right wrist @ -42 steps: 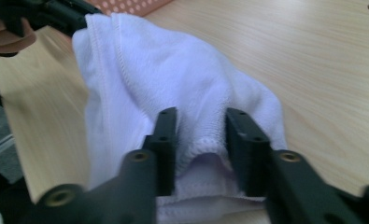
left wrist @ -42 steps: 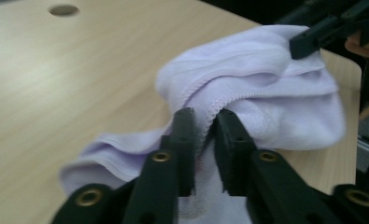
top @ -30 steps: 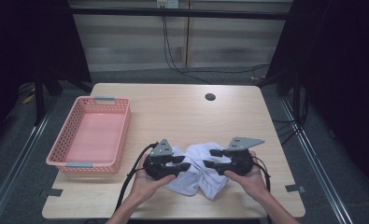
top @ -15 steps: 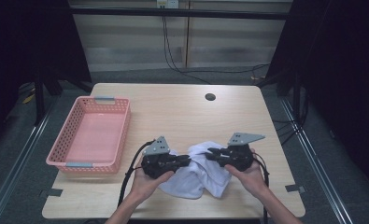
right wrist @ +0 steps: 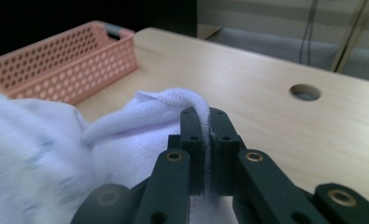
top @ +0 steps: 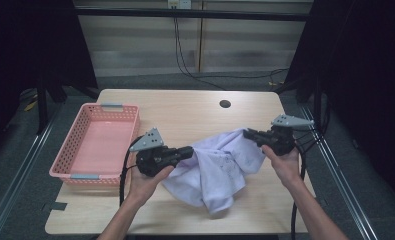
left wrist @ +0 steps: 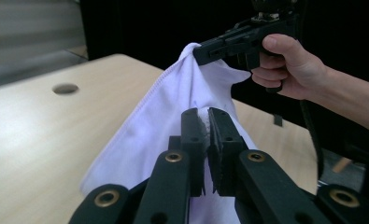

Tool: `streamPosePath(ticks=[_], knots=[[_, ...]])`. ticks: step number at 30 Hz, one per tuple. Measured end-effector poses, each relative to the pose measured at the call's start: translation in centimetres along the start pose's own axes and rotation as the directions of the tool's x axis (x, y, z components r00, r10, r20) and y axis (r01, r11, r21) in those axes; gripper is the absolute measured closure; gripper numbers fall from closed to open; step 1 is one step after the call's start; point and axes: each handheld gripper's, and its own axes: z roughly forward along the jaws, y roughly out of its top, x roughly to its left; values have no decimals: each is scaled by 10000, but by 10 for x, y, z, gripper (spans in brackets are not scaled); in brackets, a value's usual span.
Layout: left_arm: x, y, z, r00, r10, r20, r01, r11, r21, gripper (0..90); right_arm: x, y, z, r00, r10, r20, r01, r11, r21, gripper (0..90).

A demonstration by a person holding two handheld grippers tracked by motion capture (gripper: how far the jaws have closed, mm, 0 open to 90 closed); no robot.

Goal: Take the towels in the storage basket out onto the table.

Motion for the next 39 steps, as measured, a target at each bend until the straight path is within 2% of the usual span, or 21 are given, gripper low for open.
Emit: streamPosePath(ticks=[1,4,7,10,11,13,14,15,16,17,19,22,24,25,27,29,31,33,36,39], knots=[[0,5,-2,10000,61,8,-61,9999,-101,857,-4,4,-1,9999,165,22,-165,9998,-75,863],[4,21,-15,9993,212,-318,-228,9984,-514,859,-16,21,-9,9985,234,487,-215,9990,-395,864],[9,36,-31,9979,142,-634,-207,9945,-1030,860,-29,41,-23,9954,142,950,-79,9978,-658,865],[13,50,-51,9942,263,-1045,-417,9882,-1476,861,-38,58,-37,9913,-17,1313,121,9968,-786,865],[13,54,-57,9928,277,-1161,-465,9857,-1621,861,-42,65,-43,9865,-114,1635,247,9965,-795,865],[14,60,-69,9917,249,-1261,-499,9788,-1985,861,-50,73,-52,9805,-87,1962,281,9950,-962,865],[14,61,-72,9917,278,-1256,-527,9784,-1998,861,-56,78,-58,9749,-79,2226,330,9935,-1093,865],[14,61,-73,9915,336,-1259,-569,9808,-1868,861,-61,79,-61,9699,-33,2435,308,9935,-1092,864],[15,57,-70,9949,311,-963,-460,9866,-1568,856,-65,79,-61,9681,47,2503,219,9944,-1033,857],[16,51,-66,9955,293,-901,-411,9904,-1323,849,-72,75,-60,9669,117,2549,93,9966,-814,831],[18,36,-54,9980,123,-625,-174,9966,-808,825,-80,62,-53,9575,213,2878,-78,9988,-478,704],[21,14,-39,9985,-293,-467,278,9991,-336,752,-86,41,-42,9488,191,3154,-189,9998,-35,580],[24,5,-32,9978,-536,-380,534,9985,-82,662,-87,31,-40,9505,327,3090,-327,9995,-50,555],[25,-2,-27,9973,-615,-403,626,9977,260,643,-86,29,-39,9551,419,2932,-415,9991,-75,555],[26,-12,-19,9959,-706,-568,740,9954,612,604,-82,22,-36,9618,322,2717,-350,9994,55,547],[27,-28,-12,9951,-815,-552,872,9899,1118,594,-71,12,-32,9720,231,2339,-286,9994,203,544],[29,-45,-8,9939,-991,-488,1058,9812,1613,587,-57,0,-28,9795,63,2015,-159,9988,462,538],[30,-64,-5,9923,-1100,-575,1201,9682,2194,583,-42,-13,-25,9872,-34,1597,-62,9982,601,538],[31,-86,-4,9884,-1446,-461,1517,9473,2821,571,-21,-31,-21,9948,-96,1015,18,9970,769,541],[26,-100,-2,9899,-1354,-411,1412,9283,3441,544,0,-50,-15,9986,-222,482,166,9932,1150,546]])
